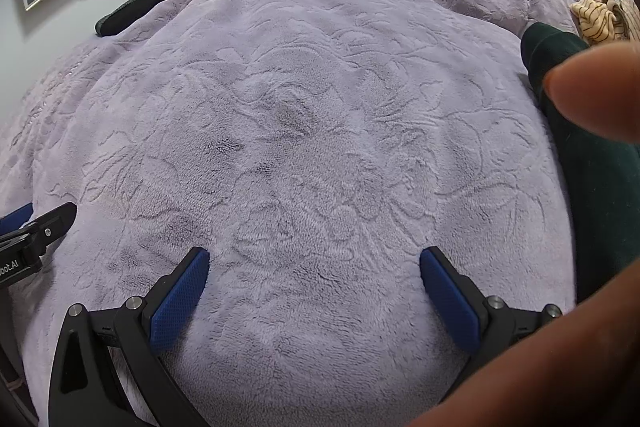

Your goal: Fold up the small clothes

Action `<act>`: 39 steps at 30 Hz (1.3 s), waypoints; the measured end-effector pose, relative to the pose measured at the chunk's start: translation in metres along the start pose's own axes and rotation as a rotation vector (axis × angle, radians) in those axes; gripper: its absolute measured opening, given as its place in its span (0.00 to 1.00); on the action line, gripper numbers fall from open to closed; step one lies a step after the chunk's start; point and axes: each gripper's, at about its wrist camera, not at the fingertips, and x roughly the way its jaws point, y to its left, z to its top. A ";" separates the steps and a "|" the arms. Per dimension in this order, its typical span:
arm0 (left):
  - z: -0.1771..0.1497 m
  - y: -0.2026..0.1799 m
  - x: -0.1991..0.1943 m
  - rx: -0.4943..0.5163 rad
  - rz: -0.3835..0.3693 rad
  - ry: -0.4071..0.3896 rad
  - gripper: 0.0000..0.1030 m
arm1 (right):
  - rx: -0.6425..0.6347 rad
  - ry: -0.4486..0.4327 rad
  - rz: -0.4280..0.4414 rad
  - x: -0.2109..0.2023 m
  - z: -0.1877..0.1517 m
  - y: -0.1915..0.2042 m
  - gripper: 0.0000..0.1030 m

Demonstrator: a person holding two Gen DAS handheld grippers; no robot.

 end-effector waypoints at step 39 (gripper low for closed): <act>0.000 0.000 0.000 0.000 0.000 0.000 1.00 | 0.013 -0.004 0.013 0.001 -0.001 -0.002 1.00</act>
